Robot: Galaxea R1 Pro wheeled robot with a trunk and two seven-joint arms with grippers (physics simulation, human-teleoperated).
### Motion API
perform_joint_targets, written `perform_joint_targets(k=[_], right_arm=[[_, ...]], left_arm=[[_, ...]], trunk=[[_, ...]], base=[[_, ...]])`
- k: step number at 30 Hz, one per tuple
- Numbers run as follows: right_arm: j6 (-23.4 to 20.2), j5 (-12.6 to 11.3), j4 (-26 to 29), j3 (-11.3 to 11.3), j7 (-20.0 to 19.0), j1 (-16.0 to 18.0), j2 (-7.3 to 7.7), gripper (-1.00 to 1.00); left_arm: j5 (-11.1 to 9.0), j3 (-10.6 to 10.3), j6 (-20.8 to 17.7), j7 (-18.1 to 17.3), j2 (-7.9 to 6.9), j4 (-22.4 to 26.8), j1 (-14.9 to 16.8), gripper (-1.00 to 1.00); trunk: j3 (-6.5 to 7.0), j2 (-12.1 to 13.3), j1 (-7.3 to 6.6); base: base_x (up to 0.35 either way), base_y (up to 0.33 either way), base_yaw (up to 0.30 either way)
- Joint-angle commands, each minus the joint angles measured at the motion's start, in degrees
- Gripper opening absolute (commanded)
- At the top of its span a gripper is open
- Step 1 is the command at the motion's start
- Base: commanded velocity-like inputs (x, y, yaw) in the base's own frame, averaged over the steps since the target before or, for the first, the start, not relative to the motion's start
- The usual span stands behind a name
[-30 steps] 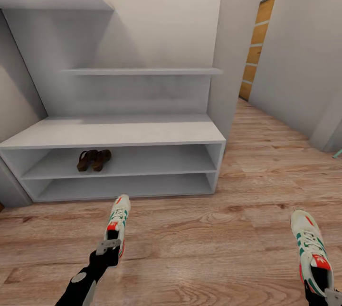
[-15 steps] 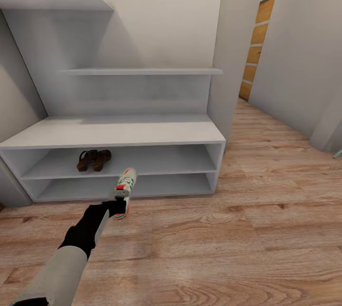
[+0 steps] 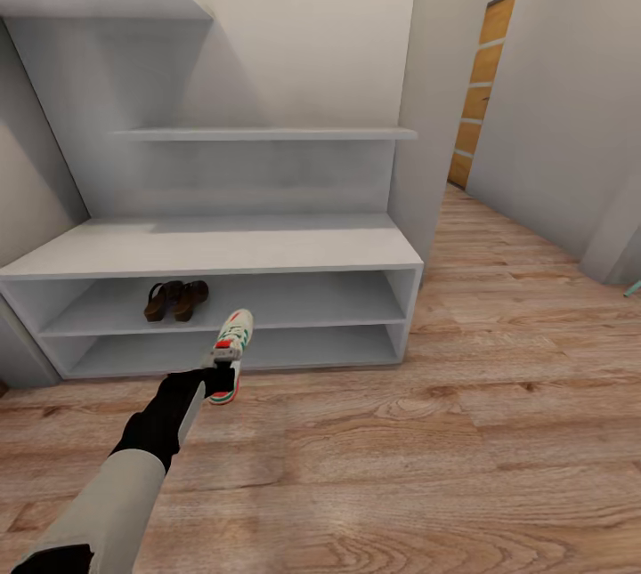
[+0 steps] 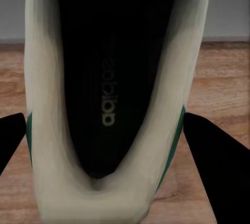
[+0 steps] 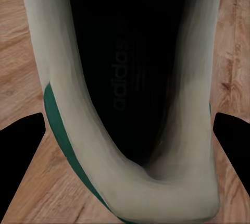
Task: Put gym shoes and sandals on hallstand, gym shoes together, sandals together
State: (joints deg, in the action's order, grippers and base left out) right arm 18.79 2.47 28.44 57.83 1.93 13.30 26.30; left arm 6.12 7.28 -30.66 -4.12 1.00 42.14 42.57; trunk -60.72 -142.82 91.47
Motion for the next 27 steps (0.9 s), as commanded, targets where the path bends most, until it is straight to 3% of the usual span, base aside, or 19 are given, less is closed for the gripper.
perform_joint_targets(k=[1,21,27], right_arm=[[0.19,0.26,0.61,0.19,0.09,0.06,-0.01,-1.0],[0.2,0.26,2.32,0.19,0.18,0.06,-0.11,-1.0],[0.18,0.33,2.26,0.18,0.18,0.06,-0.11,-1.0]], left_arm=[[0.56,0.38,-0.27,-0.49,0.1,0.02,0.04,-1.0],[0.53,0.55,-0.05,0.32,0.14,-0.74,0.32,-1.0],[0.63,0.57,0.01,0.53,0.18,-0.37,0.2,-1.0]], trunk=[[-0.07,-0.02,-0.01],[-5.74,-0.66,0.67],[-6.05,-0.66,0.67]], base=[[0.0,0.0,0.0],[0.0,0.0,0.062],[0.0,0.0,0.051]])
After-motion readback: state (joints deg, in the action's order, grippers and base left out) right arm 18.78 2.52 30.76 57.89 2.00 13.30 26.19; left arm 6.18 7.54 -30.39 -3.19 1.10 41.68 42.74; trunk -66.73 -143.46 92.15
